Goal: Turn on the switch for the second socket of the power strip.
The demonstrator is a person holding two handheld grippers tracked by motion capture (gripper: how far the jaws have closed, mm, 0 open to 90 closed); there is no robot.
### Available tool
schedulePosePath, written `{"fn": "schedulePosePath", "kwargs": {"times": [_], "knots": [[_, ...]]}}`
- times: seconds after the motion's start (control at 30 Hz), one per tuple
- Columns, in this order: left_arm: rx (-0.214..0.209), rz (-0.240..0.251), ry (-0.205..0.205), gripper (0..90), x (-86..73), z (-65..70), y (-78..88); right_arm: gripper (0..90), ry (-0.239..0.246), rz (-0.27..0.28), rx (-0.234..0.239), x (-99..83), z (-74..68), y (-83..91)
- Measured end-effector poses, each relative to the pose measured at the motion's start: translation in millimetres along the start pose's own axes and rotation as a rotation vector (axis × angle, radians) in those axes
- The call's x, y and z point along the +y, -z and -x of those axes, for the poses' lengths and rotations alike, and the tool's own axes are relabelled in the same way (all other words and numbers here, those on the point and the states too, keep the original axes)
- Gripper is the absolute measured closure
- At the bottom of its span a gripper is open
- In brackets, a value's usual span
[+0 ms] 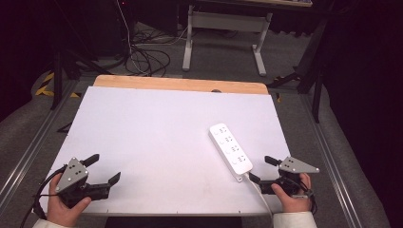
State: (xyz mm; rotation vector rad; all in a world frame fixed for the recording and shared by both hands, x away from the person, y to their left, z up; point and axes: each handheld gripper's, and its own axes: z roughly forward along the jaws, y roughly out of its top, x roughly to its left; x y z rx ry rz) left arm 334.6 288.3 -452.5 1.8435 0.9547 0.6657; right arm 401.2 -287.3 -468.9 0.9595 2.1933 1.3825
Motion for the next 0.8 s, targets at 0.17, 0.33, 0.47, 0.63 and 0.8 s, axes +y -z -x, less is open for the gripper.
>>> {"fn": "schedulePosePath", "kwargs": {"times": [0.17, 0.33, 0.47, 0.63, 0.8], "knots": [[-0.017, -0.01, 0.01, 7.3, -2.8, 0.1, -1.1, 10.2, 0.002, -0.012, -0.003, -6.0, 0.2, -0.3], [-0.016, -0.003, 0.007, 6.4, -5.2, 0.9, -0.3, 10.2, 0.017, -0.037, -0.018, -12.1, 0.2, -2.3], [-0.015, 0.005, -0.004, 6.2, -5.1, 1.4, -0.9, 12.7, 0.027, -0.052, -0.031, -13.2, -0.3, -2.6], [0.004, 0.0, -0.022, 6.2, -5.2, -0.5, -3.4, 13.7, 0.054, -0.061, -0.063, -11.5, -3.0, -1.5], [0.002, 0.009, -0.016, 6.2, -5.5, -1.8, -4.9, 17.1, 0.043, -0.081, -0.077, -10.9, -4.8, -0.5]]}}
